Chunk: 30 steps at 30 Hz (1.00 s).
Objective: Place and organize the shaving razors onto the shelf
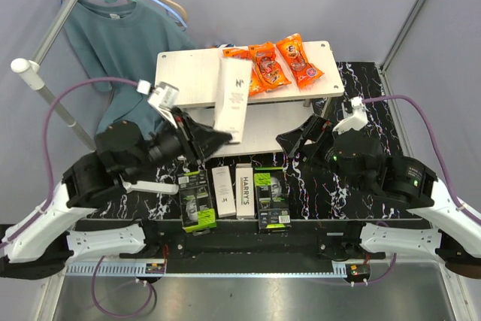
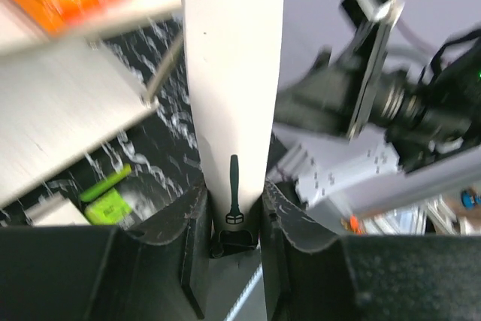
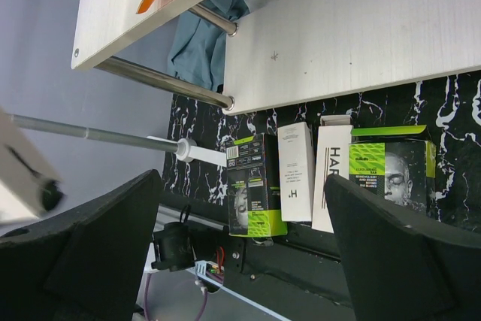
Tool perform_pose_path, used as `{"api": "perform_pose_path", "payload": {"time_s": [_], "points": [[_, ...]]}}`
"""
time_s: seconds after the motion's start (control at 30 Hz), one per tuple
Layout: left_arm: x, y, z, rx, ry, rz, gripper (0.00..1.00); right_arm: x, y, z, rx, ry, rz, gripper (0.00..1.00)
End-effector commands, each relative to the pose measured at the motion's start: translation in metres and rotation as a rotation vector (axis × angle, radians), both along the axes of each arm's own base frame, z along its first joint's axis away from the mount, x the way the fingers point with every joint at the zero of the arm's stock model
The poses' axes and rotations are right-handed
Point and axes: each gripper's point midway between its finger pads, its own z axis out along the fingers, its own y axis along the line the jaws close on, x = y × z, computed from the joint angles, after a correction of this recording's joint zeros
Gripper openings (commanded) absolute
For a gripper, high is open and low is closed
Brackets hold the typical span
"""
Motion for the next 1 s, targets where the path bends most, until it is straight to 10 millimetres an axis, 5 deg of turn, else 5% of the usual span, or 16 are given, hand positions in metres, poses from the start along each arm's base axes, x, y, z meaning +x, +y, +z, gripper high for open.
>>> {"api": "perform_pose_path", "payload": {"time_s": [0.0,0.57,0.97], "points": [[0.014,0.015,0.041,-0.013,-0.088,0.022,0.0,0.001,-0.004,0.003,-0.006,-0.014,-0.02,1.0],[0.099,0.019,0.12,-0.176,-0.033,0.0,0.03,0.001,0.0,0.0,-0.003,-0.008,-0.006,1.0],[0.153,0.038,0.072,-0.222,0.181,0.081,0.06,-0.003,-0.005,-0.005,0.01,-0.009,-0.001,1.0]]}}
